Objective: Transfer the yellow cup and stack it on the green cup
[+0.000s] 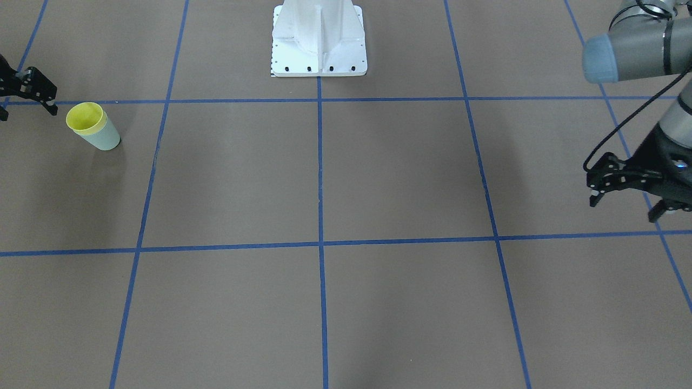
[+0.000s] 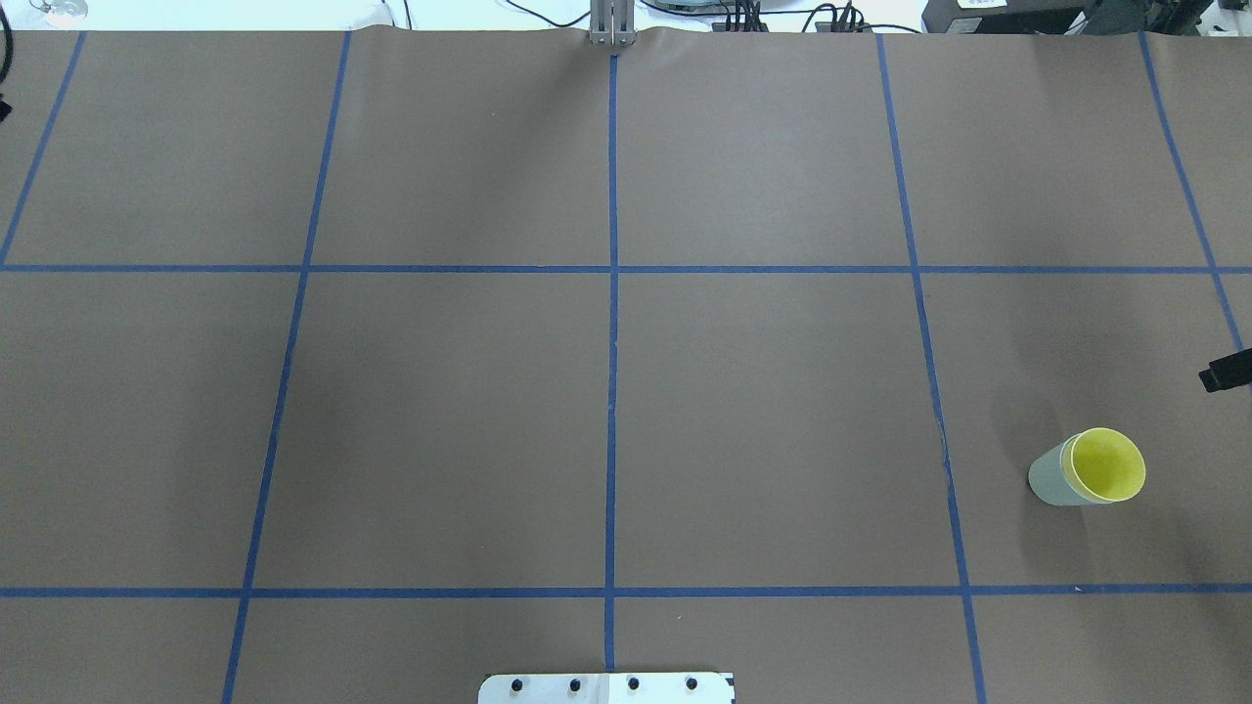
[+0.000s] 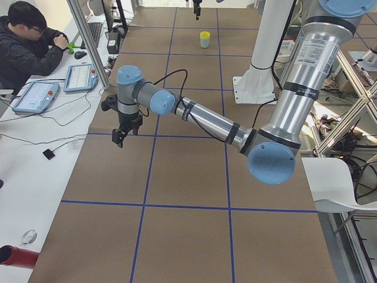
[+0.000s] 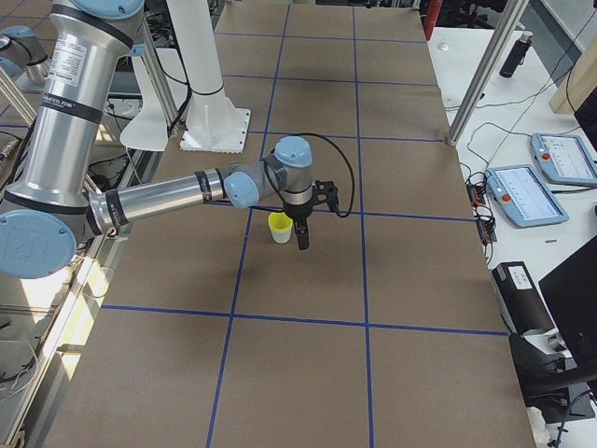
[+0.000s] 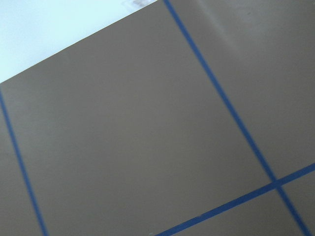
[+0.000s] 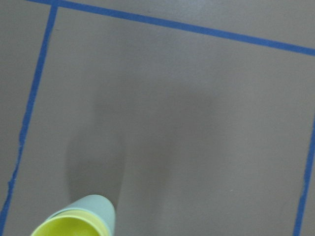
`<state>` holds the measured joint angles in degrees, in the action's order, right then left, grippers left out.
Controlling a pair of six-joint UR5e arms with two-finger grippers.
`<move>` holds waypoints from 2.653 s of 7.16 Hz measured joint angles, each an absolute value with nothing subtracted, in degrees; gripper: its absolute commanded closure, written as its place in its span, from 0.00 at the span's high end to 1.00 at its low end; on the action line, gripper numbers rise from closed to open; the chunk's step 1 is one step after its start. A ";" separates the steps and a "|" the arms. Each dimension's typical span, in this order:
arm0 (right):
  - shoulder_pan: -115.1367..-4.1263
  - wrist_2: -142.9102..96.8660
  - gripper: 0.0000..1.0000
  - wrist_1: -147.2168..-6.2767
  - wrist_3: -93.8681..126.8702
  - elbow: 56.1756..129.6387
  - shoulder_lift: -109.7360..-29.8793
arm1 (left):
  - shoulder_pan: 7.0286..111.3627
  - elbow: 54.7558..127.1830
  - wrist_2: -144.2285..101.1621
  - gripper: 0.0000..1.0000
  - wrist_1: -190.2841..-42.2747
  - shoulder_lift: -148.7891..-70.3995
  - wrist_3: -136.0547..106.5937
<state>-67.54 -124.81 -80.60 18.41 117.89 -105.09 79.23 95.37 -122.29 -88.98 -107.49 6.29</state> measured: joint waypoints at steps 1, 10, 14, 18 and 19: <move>-72.68 -127.17 1.00 -82.42 12.54 114.84 -103.76 | 82.27 93.71 -125.58 1.00 -89.05 -104.44 9.62; -89.81 -137.29 1.00 -84.22 -1.66 100.93 -101.59 | 87.94 95.64 -131.54 1.00 -96.23 -88.99 11.09; -91.99 -137.47 1.00 -88.53 -2.17 100.85 -101.87 | 88.58 95.99 -131.30 1.00 -93.47 -88.72 11.26; -89.28 -136.82 1.00 -88.78 3.31 103.20 -101.38 | 88.76 96.08 -131.22 1.00 -93.45 -88.40 11.31; -88.62 -136.51 1.00 -88.89 3.95 103.74 -101.41 | 88.77 96.26 -131.20 1.00 -93.51 -88.05 11.28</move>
<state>-88.62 -136.51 -88.89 3.95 103.74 -101.41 88.77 96.26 -131.20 -93.51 -88.05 11.28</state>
